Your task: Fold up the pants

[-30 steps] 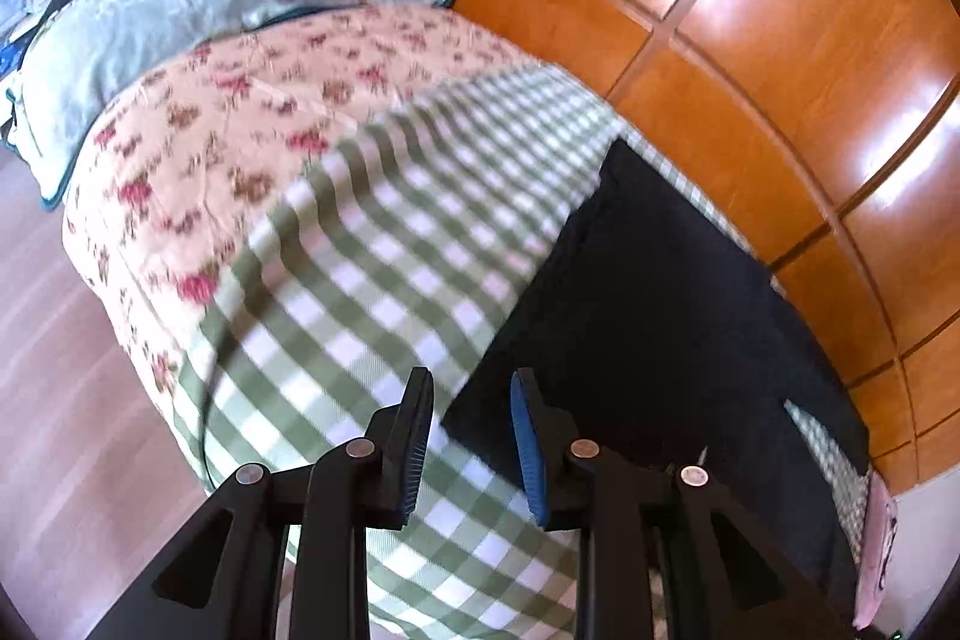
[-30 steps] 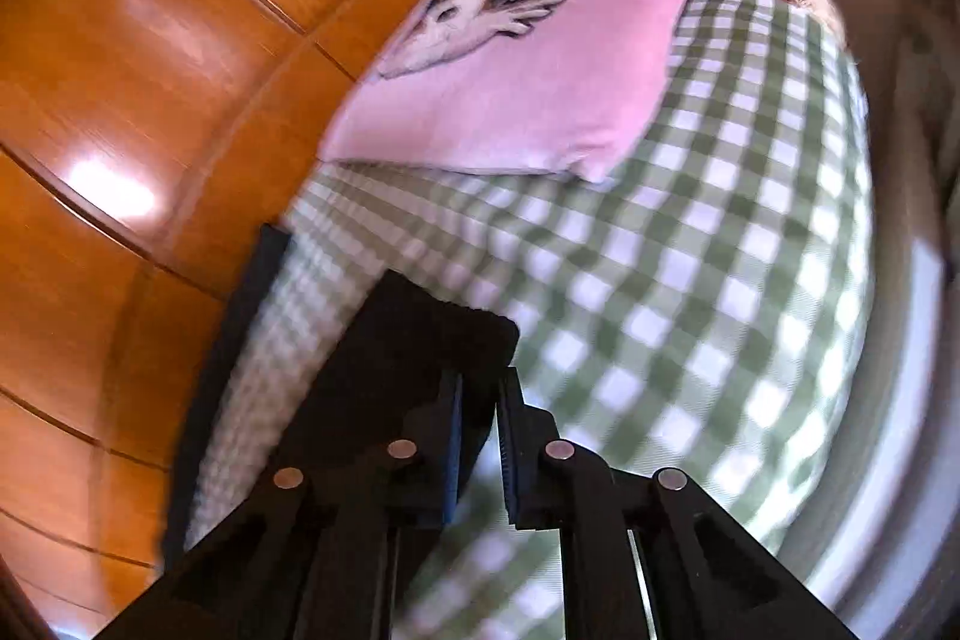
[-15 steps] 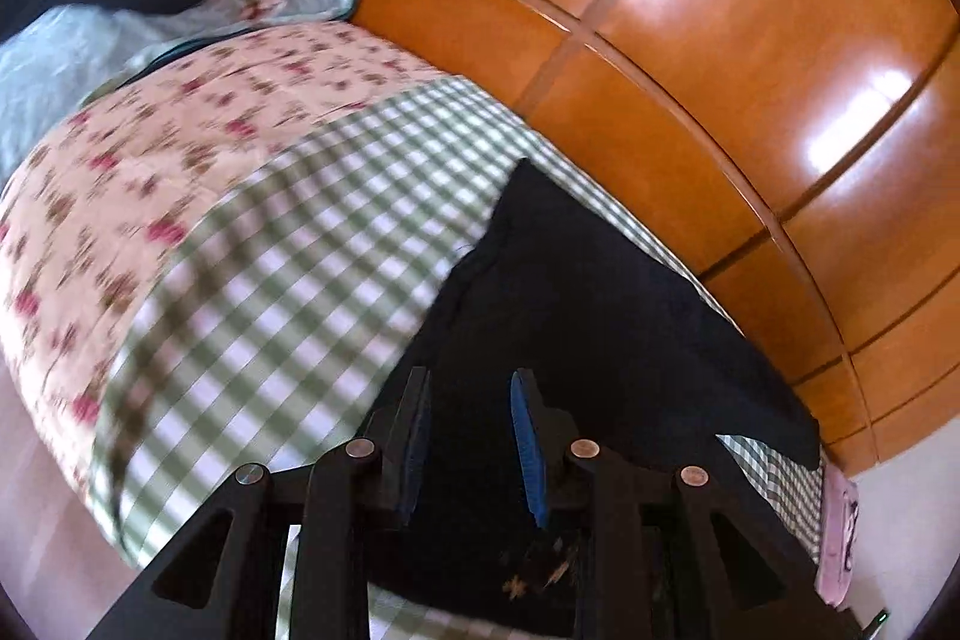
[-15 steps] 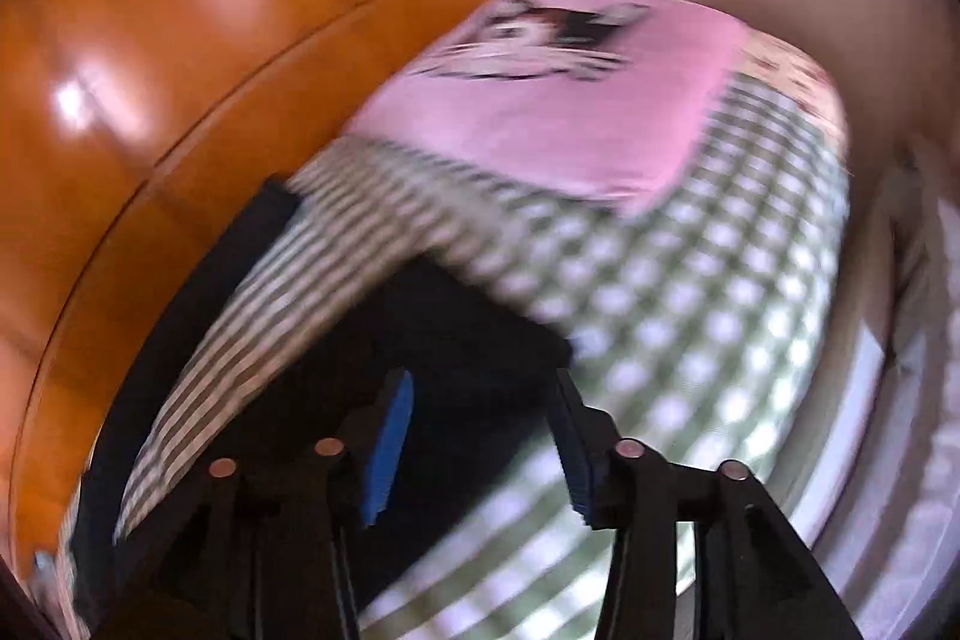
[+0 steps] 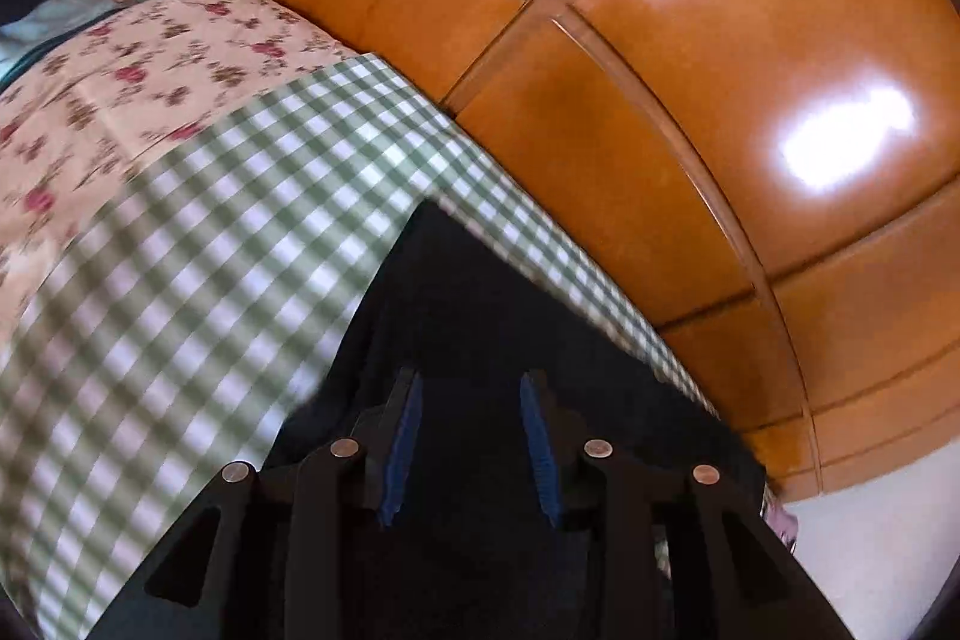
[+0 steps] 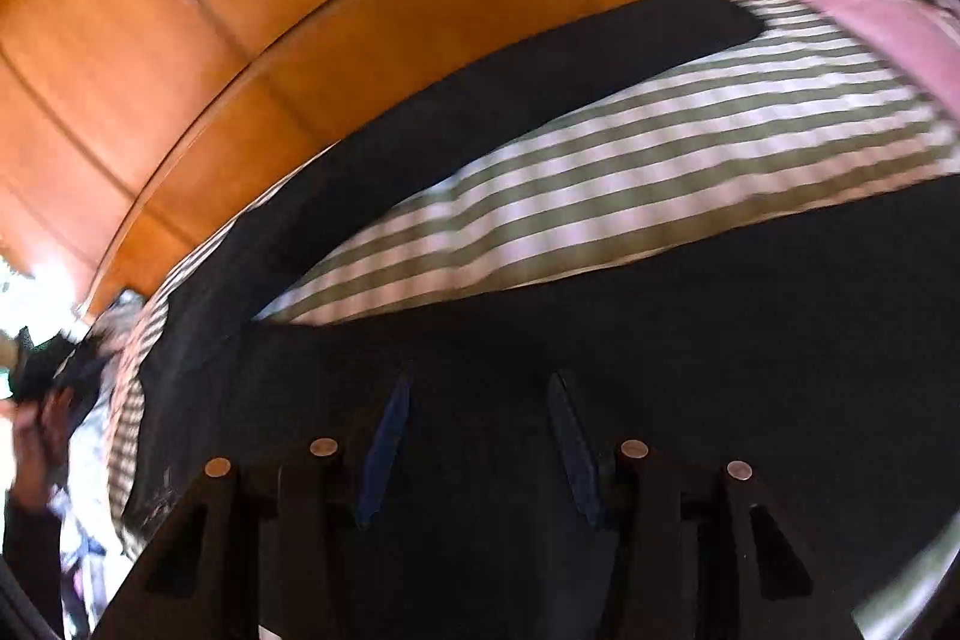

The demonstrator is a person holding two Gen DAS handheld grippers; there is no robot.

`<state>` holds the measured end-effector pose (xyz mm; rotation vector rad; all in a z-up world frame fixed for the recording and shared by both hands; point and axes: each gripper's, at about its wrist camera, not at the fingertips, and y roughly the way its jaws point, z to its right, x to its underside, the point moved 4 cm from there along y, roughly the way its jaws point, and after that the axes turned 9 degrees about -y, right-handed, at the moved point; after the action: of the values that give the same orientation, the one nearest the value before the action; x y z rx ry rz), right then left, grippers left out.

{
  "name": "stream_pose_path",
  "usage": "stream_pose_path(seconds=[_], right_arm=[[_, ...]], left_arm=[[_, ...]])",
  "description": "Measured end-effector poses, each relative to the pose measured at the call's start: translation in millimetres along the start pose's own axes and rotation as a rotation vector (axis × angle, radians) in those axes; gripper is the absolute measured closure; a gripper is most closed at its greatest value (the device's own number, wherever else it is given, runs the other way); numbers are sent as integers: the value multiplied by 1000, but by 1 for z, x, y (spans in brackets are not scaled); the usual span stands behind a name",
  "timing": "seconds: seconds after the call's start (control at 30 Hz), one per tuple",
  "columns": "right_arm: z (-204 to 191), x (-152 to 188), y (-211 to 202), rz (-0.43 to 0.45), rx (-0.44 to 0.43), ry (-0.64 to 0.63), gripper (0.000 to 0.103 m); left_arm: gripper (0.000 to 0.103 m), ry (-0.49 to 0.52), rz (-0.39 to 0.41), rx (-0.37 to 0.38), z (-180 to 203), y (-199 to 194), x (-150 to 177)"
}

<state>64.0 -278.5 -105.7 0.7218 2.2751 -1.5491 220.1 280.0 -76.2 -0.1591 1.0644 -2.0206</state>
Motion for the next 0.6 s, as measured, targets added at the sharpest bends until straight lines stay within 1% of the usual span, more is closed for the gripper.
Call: stream_pose_path(seconds=[0.07, 0.13, 0.17, 0.23, 0.27, 0.3, 0.33, 0.4, 0.43, 0.47, 0.5, 0.57, 0.6], right_arm=[[-11, 1, 15, -21, -15, -22, 54], [-15, 0, 22, -27, 6, -49, 53], [-16, 0, 25, -28, 20, -61, 53], [-11, -1, 26, -28, 40, -83, 52], [-11, -2, 28, -25, 48, -94, 50], [-12, -1, 29, -21, 49, -104, 44], [-13, 0, 27, -17, 42, -112, 39], [-21, 1, 29, -11, 35, -151, 21], [-27, 2, 31, -14, 42, -182, 18], [-33, 3, 34, -20, 54, -213, 11], [-37, 4, 37, -26, 67, -240, 6], [-44, 7, 42, -36, 93, -281, 1], [-45, 7, 44, -38, 100, -287, 0]], left_arm=[[70, -19, -15, -21, 3, 20, -19], [70, -24, -25, -51, 3, 38, -34], [70, -32, -19, -79, 2, 49, -42], [69, -39, -27, -96, 2, 66, -54], [68, -45, -38, -99, 1, 74, -58], [68, -47, -48, -106, 2, 81, -61], [68, -46, -54, -125, 2, 89, -64], [67, -43, -49, -166, 1, 104, -70], [66, -44, -55, -179, 1, 110, -72], [66, -49, -58, -189, -1, 115, -74], [66, -62, -61, -199, -3, 121, -77], [66, -76, -90, -208, -3, 130, -78], [67, -75, -90, -218, -3, 132, -79]])
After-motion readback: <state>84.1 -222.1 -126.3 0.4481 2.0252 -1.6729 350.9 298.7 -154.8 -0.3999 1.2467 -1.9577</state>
